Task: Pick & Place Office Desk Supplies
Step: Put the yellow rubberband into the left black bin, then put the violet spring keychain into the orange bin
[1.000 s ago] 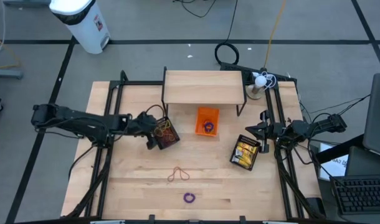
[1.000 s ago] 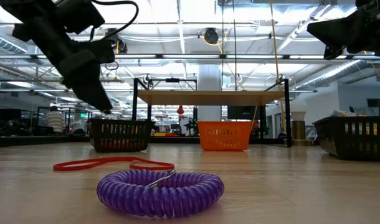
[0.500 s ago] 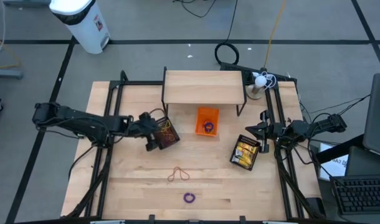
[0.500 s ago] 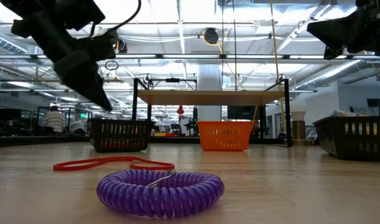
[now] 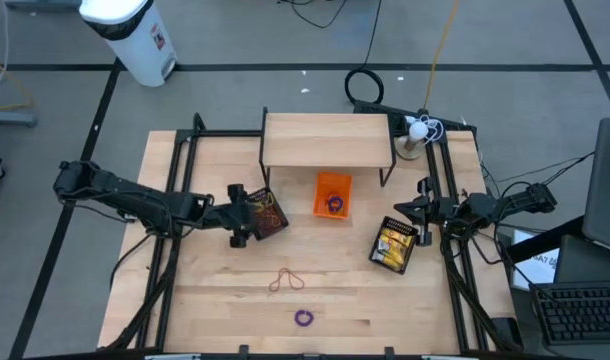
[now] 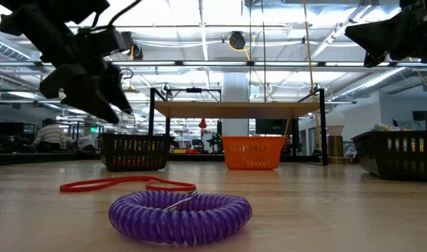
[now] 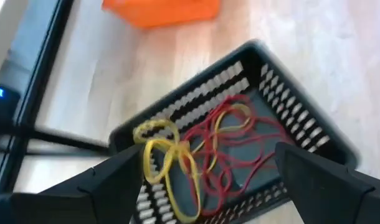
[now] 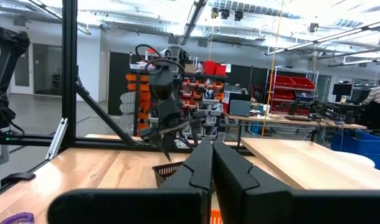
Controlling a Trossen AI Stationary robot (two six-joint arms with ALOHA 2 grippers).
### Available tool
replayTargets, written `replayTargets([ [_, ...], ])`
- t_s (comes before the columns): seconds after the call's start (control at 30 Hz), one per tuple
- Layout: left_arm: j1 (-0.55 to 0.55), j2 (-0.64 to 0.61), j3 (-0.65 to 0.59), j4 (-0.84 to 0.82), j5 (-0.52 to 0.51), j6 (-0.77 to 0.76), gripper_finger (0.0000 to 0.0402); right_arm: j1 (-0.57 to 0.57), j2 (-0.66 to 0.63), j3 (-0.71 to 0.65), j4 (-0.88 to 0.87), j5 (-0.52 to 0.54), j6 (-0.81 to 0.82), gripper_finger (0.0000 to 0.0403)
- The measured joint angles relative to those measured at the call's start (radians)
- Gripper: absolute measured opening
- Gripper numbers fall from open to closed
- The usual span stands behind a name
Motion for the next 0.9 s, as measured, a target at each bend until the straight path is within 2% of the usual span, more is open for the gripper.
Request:
replayTargets([
  [0.2, -0.043, 0.015, 0.003, 0.027, -0.101, 0.079, 0.0354, 0.0, 0.0, 0.0, 0.0, 0.001, 0.0, 0.0004],
  [0.4, -0.08, 0.036, 0.003, 0.017, -0.163, 0.103, 0.0358, 0.0, 0.0, 0.0, -0.001, 0.0, 0.0, 0.0004],
  [0.5, -0.107, 0.037, 0.003, 0.068, -0.164, 0.134, 0.0358, 0.0, 0.0, 0.0, -0.003, 0.0, 0.0, 0.0004],
  [0.57, -0.119, 0.037, 0.0, 0.059, -0.211, 0.17, 0.0358, 0.0, 0.0, 0.0, -0.003, 0.0, 0.0, 0.0004],
  [0.7, -0.128, 0.036, 0.01, 0.115, -0.252, 0.165, 0.0358, 0.0, 0.0, 0.0, -0.003, 0.0, 0.0, 0.0004],
  [0.8, -0.118, 0.036, 0.005, 0.058, -0.34, 0.103, 0.0358, 0.0, 0.0, 0.0, -0.004, 0.0, 0.0, 0.0004],
  [0.9, -0.122, 0.005, 0.017, 0.053, -0.329, 0.015, 0.0354, 0.0, 0.0, 0.0, -0.004, 0.0, 0.0, 0.0004],
])
